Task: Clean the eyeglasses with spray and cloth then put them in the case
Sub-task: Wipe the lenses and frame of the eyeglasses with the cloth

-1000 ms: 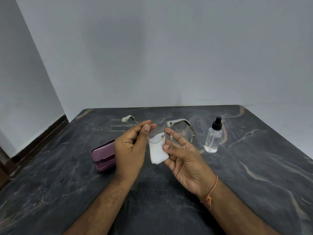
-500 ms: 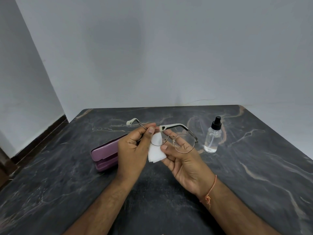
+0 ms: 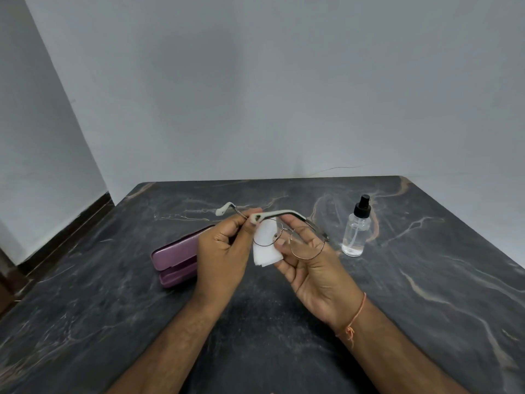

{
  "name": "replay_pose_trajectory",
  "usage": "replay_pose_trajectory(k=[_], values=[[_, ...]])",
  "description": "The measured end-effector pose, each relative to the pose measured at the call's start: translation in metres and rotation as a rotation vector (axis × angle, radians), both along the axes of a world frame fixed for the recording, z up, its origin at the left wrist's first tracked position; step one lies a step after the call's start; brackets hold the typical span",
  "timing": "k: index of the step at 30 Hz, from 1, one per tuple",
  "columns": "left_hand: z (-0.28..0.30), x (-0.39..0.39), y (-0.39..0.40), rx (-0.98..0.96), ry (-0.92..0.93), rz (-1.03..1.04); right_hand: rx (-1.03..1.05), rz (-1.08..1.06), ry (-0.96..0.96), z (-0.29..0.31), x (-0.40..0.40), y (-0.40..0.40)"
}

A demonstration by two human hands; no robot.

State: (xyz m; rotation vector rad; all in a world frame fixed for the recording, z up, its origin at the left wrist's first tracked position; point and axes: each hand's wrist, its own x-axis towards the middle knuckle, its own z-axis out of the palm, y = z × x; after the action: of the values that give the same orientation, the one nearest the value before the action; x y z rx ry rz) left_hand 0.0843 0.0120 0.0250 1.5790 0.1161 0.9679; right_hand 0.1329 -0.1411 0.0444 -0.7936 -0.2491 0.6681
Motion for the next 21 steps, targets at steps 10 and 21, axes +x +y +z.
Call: replay_pose_trajectory(k=[10,21], values=[[0.002,0.000,0.010,-0.010,0.009,0.041,-0.027,-0.022,0.016,0.002,0.001,-0.002],[0.002,-0.001,0.001,-0.008,0.033,0.013,0.014,-0.039,-0.014,0.002,0.001,0.000]])
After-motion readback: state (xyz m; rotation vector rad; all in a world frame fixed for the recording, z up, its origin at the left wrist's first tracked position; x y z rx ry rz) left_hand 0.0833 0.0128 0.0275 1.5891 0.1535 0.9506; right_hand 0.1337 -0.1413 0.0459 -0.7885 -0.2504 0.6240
